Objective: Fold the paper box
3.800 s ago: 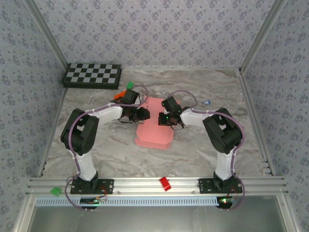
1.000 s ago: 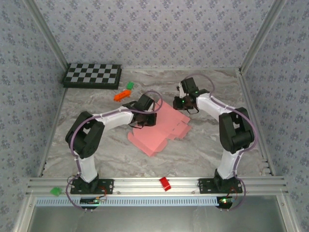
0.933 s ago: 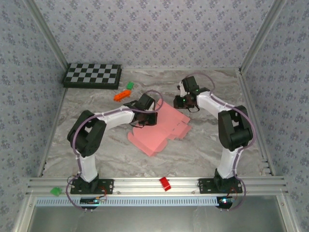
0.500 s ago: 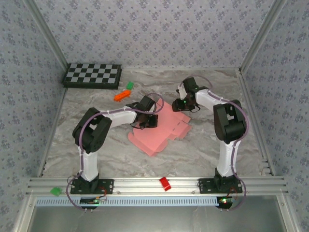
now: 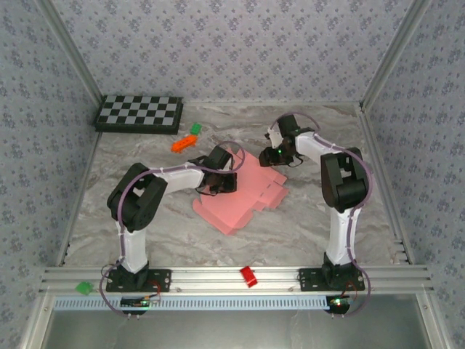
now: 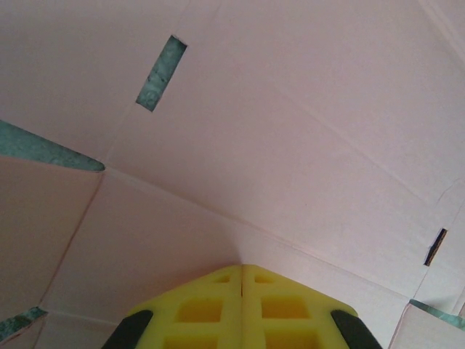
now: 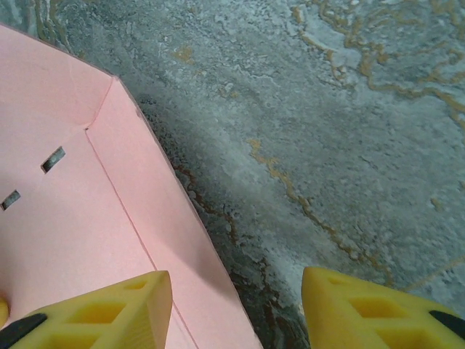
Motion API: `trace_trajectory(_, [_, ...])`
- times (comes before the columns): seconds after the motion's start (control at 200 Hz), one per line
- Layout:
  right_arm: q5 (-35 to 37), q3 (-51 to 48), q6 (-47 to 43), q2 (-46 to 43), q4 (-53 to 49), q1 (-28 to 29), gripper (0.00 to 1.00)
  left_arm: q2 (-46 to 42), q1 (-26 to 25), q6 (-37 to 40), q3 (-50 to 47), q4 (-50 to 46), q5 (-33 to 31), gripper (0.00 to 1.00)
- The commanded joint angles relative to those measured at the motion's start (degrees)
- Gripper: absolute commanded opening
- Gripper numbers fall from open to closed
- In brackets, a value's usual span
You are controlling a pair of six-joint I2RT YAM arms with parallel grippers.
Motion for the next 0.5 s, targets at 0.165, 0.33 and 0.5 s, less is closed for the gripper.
trace_trajectory(0.165, [-3.84, 3.93, -3.16, 3.67, -5.43, -0.25, 0.47, 1.25, -0.09, -0.33, -1.99, -3.46, -1.90, 0.00])
trace_trajectory(0.33, [-5.82, 3.54, -4.15, 2.73, -5.45, -0.30, 0.40, 1.09, -0.09, -0.41, -2.09, -3.46, -2.16, 0.00])
trace_trajectory(0.5, [-7.39, 2.88, -5.95, 1.02, -5.98, -0.16, 0.33, 1.07, -0.21, -0.55, -2.16, -3.20, -2.15, 0.00])
